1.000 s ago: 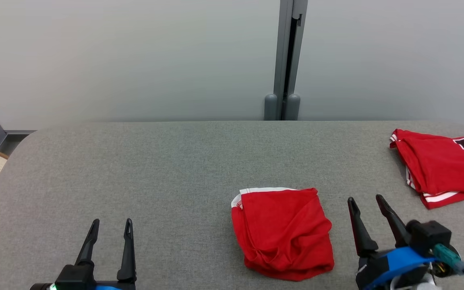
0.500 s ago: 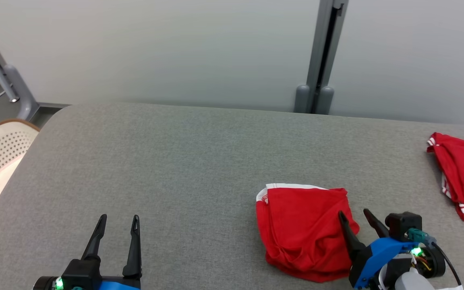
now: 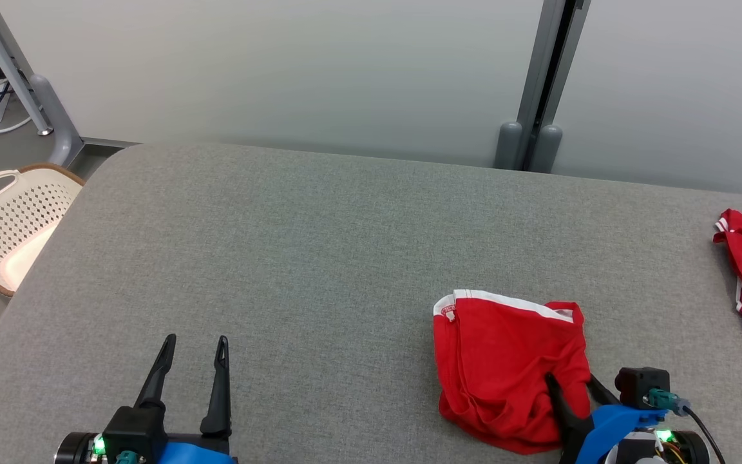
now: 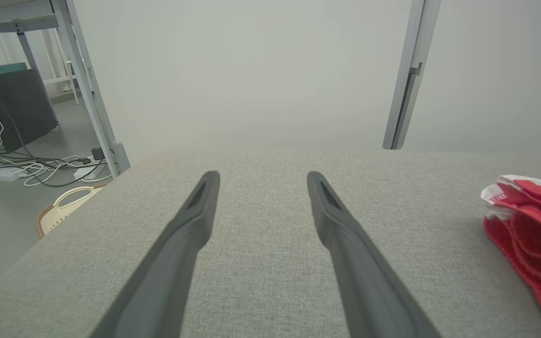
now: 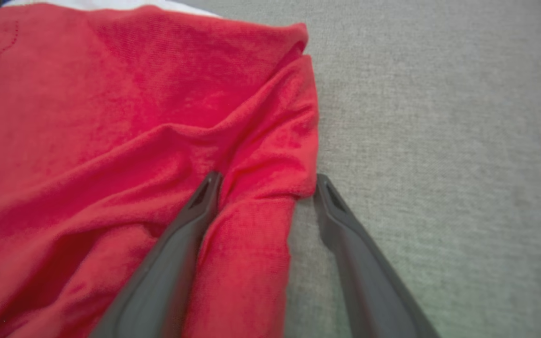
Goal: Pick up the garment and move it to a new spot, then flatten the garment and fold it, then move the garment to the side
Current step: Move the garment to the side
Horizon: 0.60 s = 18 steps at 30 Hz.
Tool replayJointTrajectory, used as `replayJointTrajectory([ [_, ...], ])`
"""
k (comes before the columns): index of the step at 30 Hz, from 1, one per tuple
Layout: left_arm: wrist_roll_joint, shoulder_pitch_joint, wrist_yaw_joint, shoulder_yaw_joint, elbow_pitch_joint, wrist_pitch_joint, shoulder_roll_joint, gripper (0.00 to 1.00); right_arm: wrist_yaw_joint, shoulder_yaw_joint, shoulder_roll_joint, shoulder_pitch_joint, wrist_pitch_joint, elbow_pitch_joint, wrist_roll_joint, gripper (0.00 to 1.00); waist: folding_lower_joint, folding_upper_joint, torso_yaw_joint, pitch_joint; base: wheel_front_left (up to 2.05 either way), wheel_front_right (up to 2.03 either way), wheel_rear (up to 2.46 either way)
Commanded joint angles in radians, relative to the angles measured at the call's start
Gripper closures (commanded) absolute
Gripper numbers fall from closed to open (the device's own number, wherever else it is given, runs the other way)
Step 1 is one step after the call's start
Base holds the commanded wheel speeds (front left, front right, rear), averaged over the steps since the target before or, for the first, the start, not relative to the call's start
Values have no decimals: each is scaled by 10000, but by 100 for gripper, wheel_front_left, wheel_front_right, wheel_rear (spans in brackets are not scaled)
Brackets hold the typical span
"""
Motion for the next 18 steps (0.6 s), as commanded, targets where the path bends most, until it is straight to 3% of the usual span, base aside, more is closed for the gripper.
replayJointTrajectory([
  [1,-63,-181,11,-1,13,-43,6,0,-3,-4,23,-16,-38,211,123,0,-1,0,-5,-1,0,0,0],
  [4,-61,-185,33,-7,10,-45,-10,0,-3,211,134,-41,-110,470,420,0,-1,0,-35,-4,0,0,0],
  [5,-71,-180,36,-15,22,-43,-16,0,-3,353,168,-50,-74,552,512,19,-1,0,-45,-2,0,0,0],
  [7,-97,-198,34,-22,37,-45,-21,0,-1,600,227,-128,-130,603,684,100,-1,0,-61,18,0,0,0],
  [14,-170,-176,87,28,-64,-45,-53,0,-3,1119,194,-511,-384,594,1109,100,-1,0,-271,103,0,0,0],
  [18,-328,74,149,23,-95,-43,-116,0,-12,1276,-214,-510,-488,442,1303,100,-1,0,-760,175,0,0,0],
])
